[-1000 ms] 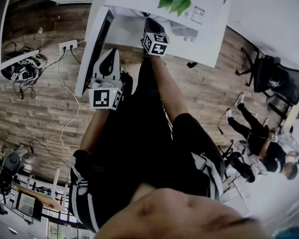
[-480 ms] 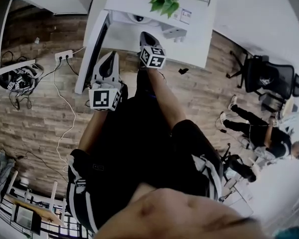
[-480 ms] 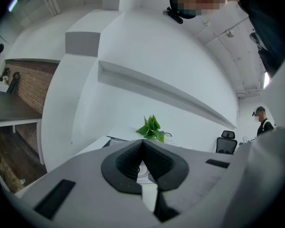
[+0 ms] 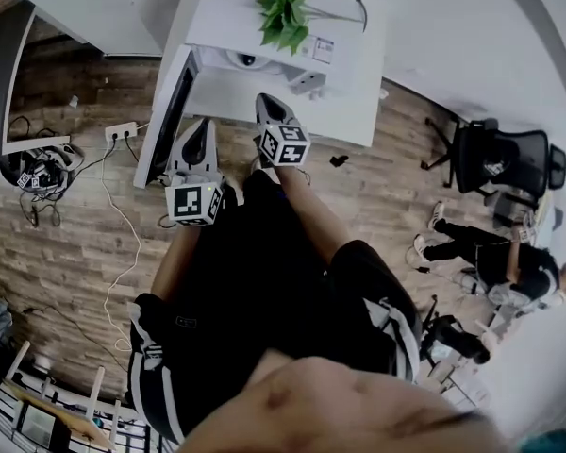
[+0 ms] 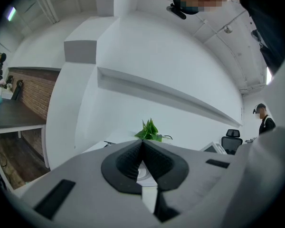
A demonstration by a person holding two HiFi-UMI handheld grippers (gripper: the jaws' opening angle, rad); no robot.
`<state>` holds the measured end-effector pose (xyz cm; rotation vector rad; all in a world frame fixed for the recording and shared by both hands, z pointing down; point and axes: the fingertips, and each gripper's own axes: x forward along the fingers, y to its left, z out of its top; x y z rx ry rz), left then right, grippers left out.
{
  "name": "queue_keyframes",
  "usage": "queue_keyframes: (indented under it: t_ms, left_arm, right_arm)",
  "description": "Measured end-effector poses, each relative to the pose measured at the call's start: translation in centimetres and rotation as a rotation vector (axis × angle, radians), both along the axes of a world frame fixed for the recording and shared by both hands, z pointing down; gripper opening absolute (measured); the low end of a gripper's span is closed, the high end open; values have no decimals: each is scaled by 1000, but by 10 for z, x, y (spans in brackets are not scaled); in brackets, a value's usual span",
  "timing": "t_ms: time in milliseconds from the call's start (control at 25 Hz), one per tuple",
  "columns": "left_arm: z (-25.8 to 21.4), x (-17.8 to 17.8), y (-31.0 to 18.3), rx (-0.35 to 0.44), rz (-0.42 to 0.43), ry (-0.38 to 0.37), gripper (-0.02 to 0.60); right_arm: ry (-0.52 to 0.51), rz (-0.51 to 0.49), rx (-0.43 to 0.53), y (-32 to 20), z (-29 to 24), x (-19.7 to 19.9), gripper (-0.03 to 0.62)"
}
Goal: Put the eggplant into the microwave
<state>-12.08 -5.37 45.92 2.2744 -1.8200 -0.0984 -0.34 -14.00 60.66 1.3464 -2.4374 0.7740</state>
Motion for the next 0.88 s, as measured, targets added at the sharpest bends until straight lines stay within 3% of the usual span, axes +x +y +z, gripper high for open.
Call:
queue_keyframes:
  t_ms: [560,880]
  left_arm:
    - [-18,46,-2,5,-53,-49,32]
    - [-25,57,5,19,-68,-82,32]
  right_arm:
    - [-51,-89,97,44,-83,59,34]
    - [-66,-161,154,67,-106,64,34]
